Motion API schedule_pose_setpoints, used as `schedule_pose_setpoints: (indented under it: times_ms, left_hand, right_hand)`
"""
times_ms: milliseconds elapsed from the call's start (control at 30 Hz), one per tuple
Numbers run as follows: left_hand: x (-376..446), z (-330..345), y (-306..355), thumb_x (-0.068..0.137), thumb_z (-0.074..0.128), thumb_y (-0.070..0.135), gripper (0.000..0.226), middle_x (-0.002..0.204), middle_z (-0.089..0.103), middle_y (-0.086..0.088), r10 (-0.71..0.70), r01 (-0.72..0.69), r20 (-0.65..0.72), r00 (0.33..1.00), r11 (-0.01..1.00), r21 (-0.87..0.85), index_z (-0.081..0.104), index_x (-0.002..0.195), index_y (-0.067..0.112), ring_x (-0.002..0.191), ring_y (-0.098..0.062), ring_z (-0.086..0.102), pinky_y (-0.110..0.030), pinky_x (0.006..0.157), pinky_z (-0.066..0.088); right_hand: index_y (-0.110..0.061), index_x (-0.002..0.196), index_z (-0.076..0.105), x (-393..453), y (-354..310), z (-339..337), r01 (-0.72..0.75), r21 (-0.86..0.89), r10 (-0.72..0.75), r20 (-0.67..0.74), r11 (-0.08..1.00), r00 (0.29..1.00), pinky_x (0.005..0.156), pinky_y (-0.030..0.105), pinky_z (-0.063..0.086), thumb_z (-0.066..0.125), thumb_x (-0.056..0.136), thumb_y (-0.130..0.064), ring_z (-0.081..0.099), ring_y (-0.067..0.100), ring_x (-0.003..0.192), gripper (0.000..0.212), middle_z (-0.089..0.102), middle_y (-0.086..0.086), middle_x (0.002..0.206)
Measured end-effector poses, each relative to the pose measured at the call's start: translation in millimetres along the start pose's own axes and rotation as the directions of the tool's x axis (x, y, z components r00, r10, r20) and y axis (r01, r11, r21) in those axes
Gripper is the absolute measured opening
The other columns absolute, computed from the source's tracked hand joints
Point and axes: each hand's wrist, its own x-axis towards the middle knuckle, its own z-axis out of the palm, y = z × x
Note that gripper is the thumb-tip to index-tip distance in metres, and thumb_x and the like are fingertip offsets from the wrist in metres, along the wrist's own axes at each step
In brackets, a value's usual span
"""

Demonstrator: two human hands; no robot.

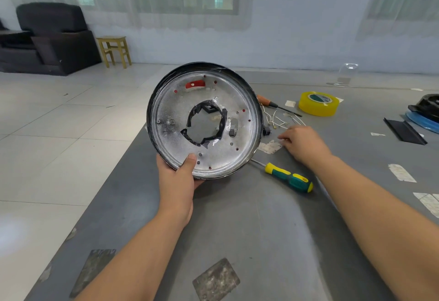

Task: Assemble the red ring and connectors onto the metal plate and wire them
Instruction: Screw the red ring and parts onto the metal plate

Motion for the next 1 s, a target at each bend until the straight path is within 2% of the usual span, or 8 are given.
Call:
schedule_pose_setpoints:
  times_ms: [100, 200, 333, 500, 733, 800, 900, 1000]
  left_hand:
    - [1, -1, -2, 0.098, 0.066, 0.003, 0.047, 0.121, 0.075, 0.010, 0.006, -0.006, 0.002, 1.000, 1.000, 0.002, 0.054, 0.134, 0.031, 0.106, -0.012, 0.075, -0.044, 0.076, 0.065]
    - [1, -1, -2, 0.099, 0.066, 0.003, 0.049, 0.124, 0.074, 0.008, 0.007, -0.007, 0.004, 1.000, 1.000, 0.007, 0.053, 0.136, 0.031, 0.107, -0.012, 0.074, -0.045, 0.077, 0.065]
    - [1, -1, -2, 0.099, 0.066, 0.002, 0.047, 0.122, 0.075, 0.009, 0.005, -0.005, -0.002, 1.000, 1.000, -0.001, 0.053, 0.135, 0.030, 0.106, -0.012, 0.075, -0.046, 0.077, 0.065]
    - [0, -1, -1, 0.099, 0.066, 0.003, 0.045, 0.115, 0.076, 0.013, 0.003, -0.003, -0.011, 1.000, 1.000, 0.006, 0.054, 0.131, 0.031, 0.102, -0.009, 0.076, -0.045, 0.076, 0.065]
    - [-2, 1, 1, 0.099, 0.065, 0.003, 0.048, 0.126, 0.073, 0.005, -0.015, 0.015, -0.024, 1.000, 1.000, -0.002, 0.051, 0.139, 0.027, 0.109, -0.015, 0.074, -0.049, 0.080, 0.065]
    - [-2, 1, 2, 0.100, 0.065, 0.003, 0.043, 0.125, 0.074, 0.003, -0.028, 0.028, -0.024, 0.999, 1.000, 0.002, 0.053, 0.135, 0.026, 0.108, -0.016, 0.075, -0.051, 0.083, 0.064]
    - [-3, 2, 3, 0.100, 0.065, 0.004, 0.042, 0.126, 0.073, -0.001, -0.045, 0.046, -0.026, 0.999, 0.999, 0.006, 0.053, 0.135, 0.023, 0.109, -0.019, 0.074, -0.055, 0.086, 0.063]
    - [-5, 3, 4, 0.100, 0.065, 0.003, 0.042, 0.127, 0.072, -0.003, -0.054, 0.054, -0.031, 0.998, 0.999, -0.002, 0.051, 0.136, 0.021, 0.112, -0.022, 0.073, -0.055, 0.086, 0.064]
  right_hand:
    - [-0.021, 0.124, 0.074, 4, -4, 4, 0.072, -0.103, -0.068, 0.035, 0.992, 0.997, 0.097, 0.039, 0.050, 0.054, 0.104, -0.021, 0.059, 0.029, 0.118, 0.028, 0.065, 0.007, 0.125]
    - [-0.022, 0.122, 0.073, 5, -7, 4, 0.077, -0.159, -0.072, 0.038, 0.984, 0.997, 0.095, 0.035, 0.049, 0.054, 0.104, -0.018, 0.059, 0.027, 0.117, 0.027, 0.066, 0.005, 0.125]
    - [-0.021, 0.122, 0.071, 4, -10, 5, 0.042, -0.159, -0.040, 0.019, 0.986, 0.999, 0.093, 0.035, 0.048, 0.055, 0.102, -0.014, 0.059, 0.027, 0.116, 0.026, 0.067, 0.007, 0.124]
    - [-0.021, 0.121, 0.071, 5, -12, 2, -0.051, -0.089, 0.053, 0.019, 0.995, 0.998, 0.094, 0.040, 0.054, 0.056, 0.099, -0.007, 0.063, 0.031, 0.113, 0.030, 0.070, 0.010, 0.122]
    - [-0.030, 0.125, 0.068, -4, -16, 2, -0.106, -0.061, 0.104, -0.030, 0.993, 0.994, 0.084, 0.042, 0.059, 0.052, 0.101, -0.012, 0.064, 0.031, 0.111, 0.034, 0.069, 0.007, 0.124]
    - [-0.030, 0.125, 0.068, -8, -18, 0, -0.130, 0.013, 0.131, -0.094, 0.991, 0.987, 0.079, 0.038, 0.057, 0.050, 0.103, -0.015, 0.065, 0.029, 0.106, 0.032, 0.071, 0.005, 0.120]
    - [-0.028, 0.118, 0.071, -18, -26, -15, -0.132, 0.337, 0.222, -0.242, 0.932, 0.945, 0.079, 0.035, 0.056, 0.059, 0.101, -0.017, 0.065, 0.020, 0.095, 0.024, 0.073, 0.000, 0.107]
    - [-0.031, 0.105, 0.072, -38, -55, -33, 0.012, 0.720, 0.305, -0.310, 0.694, 0.900, 0.078, 0.030, 0.057, 0.068, 0.094, -0.014, 0.069, 0.011, 0.087, 0.020, 0.074, -0.011, 0.097]
